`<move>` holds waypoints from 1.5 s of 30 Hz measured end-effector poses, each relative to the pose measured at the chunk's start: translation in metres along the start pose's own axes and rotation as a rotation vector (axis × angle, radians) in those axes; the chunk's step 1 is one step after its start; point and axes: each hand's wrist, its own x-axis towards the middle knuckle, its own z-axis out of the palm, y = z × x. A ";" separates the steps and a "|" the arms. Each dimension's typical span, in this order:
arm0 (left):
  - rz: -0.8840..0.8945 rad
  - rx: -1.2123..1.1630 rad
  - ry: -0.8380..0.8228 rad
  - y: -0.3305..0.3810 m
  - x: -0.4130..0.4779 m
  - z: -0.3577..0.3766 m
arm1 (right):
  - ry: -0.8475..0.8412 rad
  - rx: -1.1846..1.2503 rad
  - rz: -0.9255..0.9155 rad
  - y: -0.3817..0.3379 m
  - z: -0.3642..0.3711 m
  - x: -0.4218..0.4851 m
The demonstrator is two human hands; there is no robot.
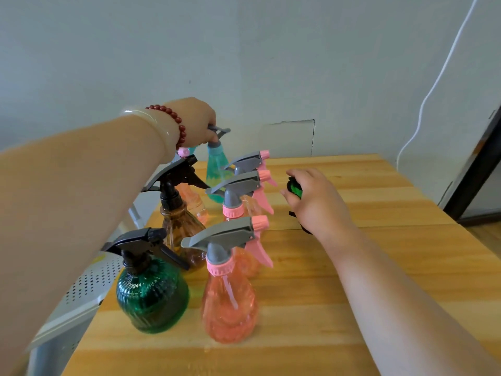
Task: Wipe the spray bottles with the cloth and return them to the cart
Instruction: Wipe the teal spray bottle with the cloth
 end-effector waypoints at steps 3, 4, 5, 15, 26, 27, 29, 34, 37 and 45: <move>0.057 -0.104 0.192 -0.001 -0.003 -0.022 | 0.022 -0.004 -0.001 -0.002 -0.010 -0.001; 0.059 -0.128 0.269 -0.001 -0.007 -0.030 | 0.035 -0.004 -0.005 -0.004 -0.014 -0.002; 0.068 -0.159 0.318 0.000 -0.010 -0.038 | 0.053 -0.003 -0.015 -0.005 -0.018 -0.002; 0.219 -0.310 0.439 0.026 -0.073 -0.111 | 0.264 0.001 -0.135 -0.045 -0.075 -0.020; 0.323 -0.332 0.561 0.059 -0.155 -0.135 | 0.339 0.147 -0.264 -0.087 -0.128 -0.075; 0.324 -0.332 0.576 0.060 -0.160 -0.134 | 0.331 0.140 -0.258 -0.087 -0.128 -0.079; 0.327 -0.320 0.595 0.061 -0.169 -0.132 | 0.328 0.133 -0.252 -0.086 -0.128 -0.087; 0.352 -0.343 0.611 0.067 -0.188 -0.134 | 0.345 0.140 -0.247 -0.084 -0.133 -0.102; 0.364 -0.392 0.576 0.074 -0.200 -0.136 | 0.340 0.149 -0.267 -0.087 -0.138 -0.111; 0.332 -0.542 0.437 0.101 -0.227 -0.095 | 0.200 0.170 -0.258 -0.064 -0.134 -0.155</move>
